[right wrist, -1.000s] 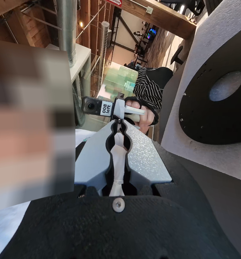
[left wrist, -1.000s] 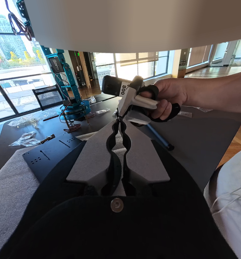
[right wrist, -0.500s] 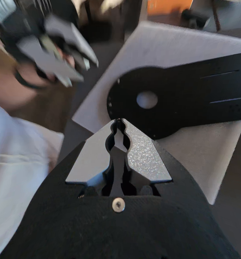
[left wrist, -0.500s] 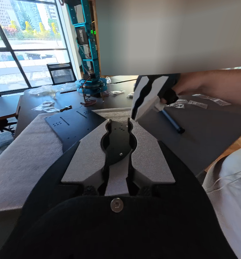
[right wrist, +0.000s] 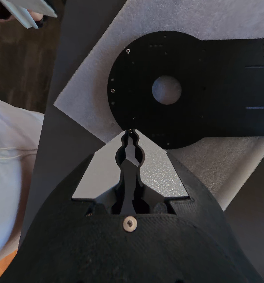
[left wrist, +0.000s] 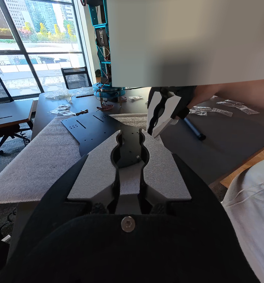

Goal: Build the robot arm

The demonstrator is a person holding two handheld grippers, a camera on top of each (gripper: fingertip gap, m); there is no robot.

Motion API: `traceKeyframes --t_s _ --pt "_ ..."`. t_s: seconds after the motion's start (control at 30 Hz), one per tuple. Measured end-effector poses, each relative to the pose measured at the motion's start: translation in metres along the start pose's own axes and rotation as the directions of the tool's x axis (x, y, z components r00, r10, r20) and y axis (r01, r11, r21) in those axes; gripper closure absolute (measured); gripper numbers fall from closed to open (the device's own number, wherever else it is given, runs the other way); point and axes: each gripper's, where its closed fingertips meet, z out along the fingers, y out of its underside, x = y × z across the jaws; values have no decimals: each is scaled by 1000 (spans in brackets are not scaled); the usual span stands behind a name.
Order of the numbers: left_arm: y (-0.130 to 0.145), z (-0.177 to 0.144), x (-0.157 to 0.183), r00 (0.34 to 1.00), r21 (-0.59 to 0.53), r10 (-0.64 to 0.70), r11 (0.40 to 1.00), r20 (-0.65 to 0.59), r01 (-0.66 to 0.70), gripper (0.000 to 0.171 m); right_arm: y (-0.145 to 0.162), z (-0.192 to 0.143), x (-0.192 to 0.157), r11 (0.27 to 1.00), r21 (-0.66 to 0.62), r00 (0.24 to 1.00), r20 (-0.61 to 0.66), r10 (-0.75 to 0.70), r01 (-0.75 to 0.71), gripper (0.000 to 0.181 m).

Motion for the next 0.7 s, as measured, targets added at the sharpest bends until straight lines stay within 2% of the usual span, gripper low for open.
traceKeyframes --t_s 0.27,0.5,0.7 --pt "2 -2 1 1000 3 -5 1000 -9 5 154 4 1 0 995 -93 999 16 -30 31 178" --pt "5 -6 2 1000 0 -14 1000 -10 14 154 1 0 -4 991 -118 998 20 -59 61 181" --pt "17 -2 10 999 -49 -13 999 -45 11 154 2 -3 0 987 -144 998 19 -63 65 181"
